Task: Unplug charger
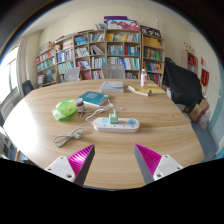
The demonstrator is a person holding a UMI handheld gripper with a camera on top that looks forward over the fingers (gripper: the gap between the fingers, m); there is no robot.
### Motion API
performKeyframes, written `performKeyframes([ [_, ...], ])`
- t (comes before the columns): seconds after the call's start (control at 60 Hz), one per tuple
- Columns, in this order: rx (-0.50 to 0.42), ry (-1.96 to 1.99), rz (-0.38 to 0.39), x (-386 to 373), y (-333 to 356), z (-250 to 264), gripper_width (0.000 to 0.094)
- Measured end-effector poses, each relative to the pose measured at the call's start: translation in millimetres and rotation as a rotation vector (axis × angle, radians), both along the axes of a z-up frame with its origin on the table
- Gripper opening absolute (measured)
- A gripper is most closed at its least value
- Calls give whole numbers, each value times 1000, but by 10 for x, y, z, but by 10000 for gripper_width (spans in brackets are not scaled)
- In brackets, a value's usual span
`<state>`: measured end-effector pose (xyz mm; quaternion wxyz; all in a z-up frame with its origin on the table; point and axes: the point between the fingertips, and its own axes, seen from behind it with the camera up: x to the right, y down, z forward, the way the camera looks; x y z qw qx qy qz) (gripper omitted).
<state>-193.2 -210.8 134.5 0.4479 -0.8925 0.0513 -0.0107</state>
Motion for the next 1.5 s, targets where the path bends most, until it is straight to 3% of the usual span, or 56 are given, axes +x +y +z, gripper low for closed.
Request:
performKeyframes([
  [0.15,25,18,-14,26,401,-33,829],
  [0.417,53,45,-62,217,1528,-616,832],
  [0.6,89,64,-52,348,2052,-858,812],
  [0.683,119,29,-14,323,2215,-889,735],
  [0.733,129,0,22,269,2289,-936,617],
  [0.767,116,-48,17,320,2283,-996,331],
  [0.833,147,-80,-2,329,2293,-972,315],
  [0.967,97,-26,-39,323,2294,-981,280],
  [1.067,48,-49,15,315,2308,-923,266],
  [1.15,156,-80,51,285,2416,-486,267],
  [1.233,234,-91,35,418,2490,40,265],
  [1.367,283,-66,-21,788,2462,524,265],
  [1.5,177,-94,-92,1453,2112,241,268],
])
